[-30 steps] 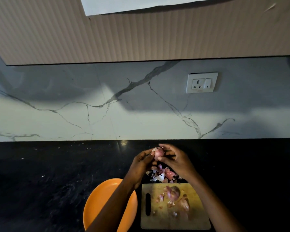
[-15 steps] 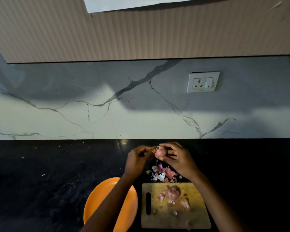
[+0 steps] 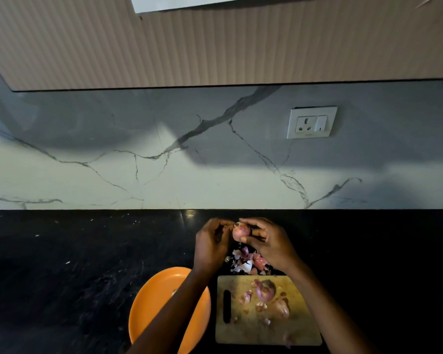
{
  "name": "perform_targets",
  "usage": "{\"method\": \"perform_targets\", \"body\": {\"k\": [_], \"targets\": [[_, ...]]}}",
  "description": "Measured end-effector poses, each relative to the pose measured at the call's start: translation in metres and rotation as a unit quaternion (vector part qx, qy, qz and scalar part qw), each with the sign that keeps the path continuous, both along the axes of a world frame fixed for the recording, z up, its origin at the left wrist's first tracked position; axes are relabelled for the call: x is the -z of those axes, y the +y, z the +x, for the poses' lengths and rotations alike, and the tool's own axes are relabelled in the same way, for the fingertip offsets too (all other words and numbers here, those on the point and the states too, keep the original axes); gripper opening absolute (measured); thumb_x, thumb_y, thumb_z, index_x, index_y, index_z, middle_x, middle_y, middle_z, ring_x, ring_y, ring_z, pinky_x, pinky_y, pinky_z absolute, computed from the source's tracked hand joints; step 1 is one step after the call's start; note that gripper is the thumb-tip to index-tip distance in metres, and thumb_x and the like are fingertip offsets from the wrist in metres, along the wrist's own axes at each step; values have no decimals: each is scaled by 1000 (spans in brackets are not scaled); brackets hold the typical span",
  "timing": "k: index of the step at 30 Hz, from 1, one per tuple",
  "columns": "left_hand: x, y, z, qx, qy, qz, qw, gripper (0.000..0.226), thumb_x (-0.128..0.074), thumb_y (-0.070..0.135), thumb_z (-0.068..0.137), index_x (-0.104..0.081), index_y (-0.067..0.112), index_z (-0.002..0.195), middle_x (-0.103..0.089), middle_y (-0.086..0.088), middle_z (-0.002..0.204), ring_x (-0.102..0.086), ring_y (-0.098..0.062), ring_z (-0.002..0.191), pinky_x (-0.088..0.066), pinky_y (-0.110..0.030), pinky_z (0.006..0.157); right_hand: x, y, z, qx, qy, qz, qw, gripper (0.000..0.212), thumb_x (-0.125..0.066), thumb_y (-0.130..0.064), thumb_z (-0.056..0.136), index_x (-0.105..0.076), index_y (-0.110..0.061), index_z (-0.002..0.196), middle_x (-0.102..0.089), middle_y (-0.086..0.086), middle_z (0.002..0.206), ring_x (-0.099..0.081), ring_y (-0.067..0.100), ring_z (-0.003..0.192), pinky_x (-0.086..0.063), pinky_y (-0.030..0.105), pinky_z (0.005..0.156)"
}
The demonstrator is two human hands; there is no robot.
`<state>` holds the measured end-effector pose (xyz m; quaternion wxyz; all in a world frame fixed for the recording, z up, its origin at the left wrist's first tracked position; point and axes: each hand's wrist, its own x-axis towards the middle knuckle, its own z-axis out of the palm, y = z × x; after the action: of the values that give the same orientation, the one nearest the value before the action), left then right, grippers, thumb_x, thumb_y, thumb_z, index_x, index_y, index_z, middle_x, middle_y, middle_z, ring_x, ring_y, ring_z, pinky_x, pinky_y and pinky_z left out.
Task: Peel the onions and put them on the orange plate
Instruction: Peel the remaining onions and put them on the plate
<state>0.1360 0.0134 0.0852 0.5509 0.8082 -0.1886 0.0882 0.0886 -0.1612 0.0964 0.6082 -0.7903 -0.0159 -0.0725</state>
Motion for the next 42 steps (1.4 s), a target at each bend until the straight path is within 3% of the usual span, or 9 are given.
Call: {"method": "perform_targets", "body": {"k": [3, 7, 10, 17, 23, 29, 42], "targets": [[1, 1, 2, 12, 22, -8, 1000, 15, -67, 11, 95, -72, 22, 102, -73, 8, 98, -69, -3, 91, -55, -21, 79, 2, -1, -2, 1, 21, 31, 999, 47, -78, -9, 86, -66, -38, 121, -69, -12, 125, -68, 7, 111, -56, 32, 96], [-6, 7, 6, 66, 33, -2, 997, 21, -71, 14, 92, -74, 34, 99, -75, 8, 95, -70, -4, 89, -57, -25, 79, 2, -7, -4, -5, 38, 53, 998, 45, -74, -7, 89, -64, -31, 126, -69, -11, 125, -67, 6, 113, -55, 32, 99], [-9, 9, 8, 67, 25, 20, 997, 12, -74, 18, 89, -77, 25, 97, -74, 7, 91, -70, -6, 84, -56, -26, 74, 0, -8, -5, -13, 31, 41, 999, 48, -74, -4, 88, -64, -33, 125, -69, -12, 126, -67, 8, 115, -55, 32, 98], [-13, 6, 7, 41, -6, 45, 998, 9, -75, 15, 89, -75, 13, 97, -73, 8, 91, -69, -1, 84, -55, -18, 72, -3, -4, -3, -1, -5, 30, 1000, 50, -77, -1, 85, -66, -32, 122, -68, -10, 127, -67, 8, 115, -54, 32, 100], [-9, 7, 2, 40, -18, 44, 998, 9, -74, 13, 87, -73, 13, 96, -71, 6, 92, -68, -6, 84, -56, -20, 72, -1, -1, -4, -5, 4, 41, 999, 50, -77, -3, 85, -65, -33, 123, -69, -11, 126, -66, 8, 116, -53, 33, 102], [-8, 10, 5, 47, -5, 46, 998, 11, -72, 15, 91, -76, 16, 102, -74, 8, 96, -69, 0, 88, -54, -16, 75, 0, -5, -3, 0, 18, 47, 999, 47, -73, -4, 89, -64, -34, 124, -70, -11, 124, -67, 7, 114, -53, 32, 101], [-13, 7, 2, 28, 19, 54, 998, 7, -77, 11, 85, -72, 15, 84, -71, 7, 79, -67, -3, 74, -48, -11, 64, 4, -1, -1, 5, -33, -22, 999, 48, -75, 4, 85, -67, -21, 125, -63, -13, 125, -65, 2, 114, -52, 20, 96]]}}
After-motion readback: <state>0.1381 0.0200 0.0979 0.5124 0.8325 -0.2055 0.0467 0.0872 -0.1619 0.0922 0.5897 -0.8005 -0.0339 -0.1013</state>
